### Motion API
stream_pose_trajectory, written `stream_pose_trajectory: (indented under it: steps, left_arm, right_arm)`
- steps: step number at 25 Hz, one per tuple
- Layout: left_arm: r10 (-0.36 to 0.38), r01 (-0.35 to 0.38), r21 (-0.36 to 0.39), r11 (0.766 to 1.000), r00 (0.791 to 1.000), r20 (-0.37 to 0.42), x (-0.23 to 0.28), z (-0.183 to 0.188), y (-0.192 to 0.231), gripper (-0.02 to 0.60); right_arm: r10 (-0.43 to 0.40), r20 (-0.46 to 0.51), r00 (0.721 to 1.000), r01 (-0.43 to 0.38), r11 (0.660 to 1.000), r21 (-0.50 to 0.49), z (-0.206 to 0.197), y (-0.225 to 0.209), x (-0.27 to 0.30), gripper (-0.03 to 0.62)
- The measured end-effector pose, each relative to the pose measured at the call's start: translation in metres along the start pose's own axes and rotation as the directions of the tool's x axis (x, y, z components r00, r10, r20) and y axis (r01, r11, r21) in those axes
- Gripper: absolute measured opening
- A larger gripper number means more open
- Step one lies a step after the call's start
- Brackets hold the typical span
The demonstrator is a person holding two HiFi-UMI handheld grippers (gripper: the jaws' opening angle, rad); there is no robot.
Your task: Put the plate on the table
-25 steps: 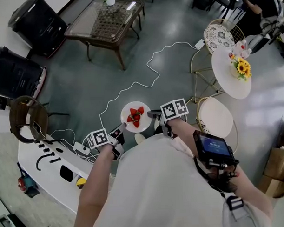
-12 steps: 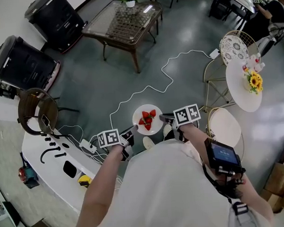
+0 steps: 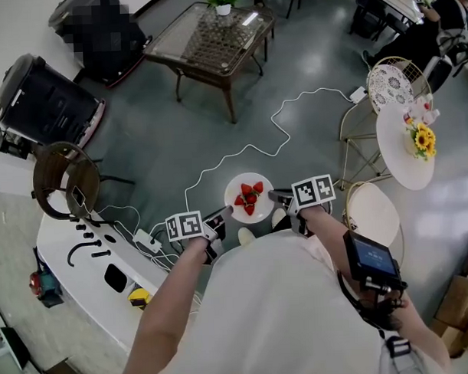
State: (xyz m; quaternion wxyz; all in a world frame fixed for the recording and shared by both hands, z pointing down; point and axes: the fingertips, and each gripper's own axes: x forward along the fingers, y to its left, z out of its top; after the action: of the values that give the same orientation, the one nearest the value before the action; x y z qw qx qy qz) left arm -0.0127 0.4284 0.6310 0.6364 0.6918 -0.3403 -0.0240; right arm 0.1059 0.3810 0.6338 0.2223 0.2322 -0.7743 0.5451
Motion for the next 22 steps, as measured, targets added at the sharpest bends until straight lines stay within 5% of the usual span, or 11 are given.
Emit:
stream_pose_trajectory:
  steps: [22]
  left_arm:
    - [0.006, -0.005, -0.024, 1.000, 0.998, 0.055, -0.011, 0.003, 0.012, 0.014]
  right_arm:
    - [-0.013, 0.026, 1.000, 0.013, 1.000, -0.001, -0.001, 0.000, 0.017, 0.031]
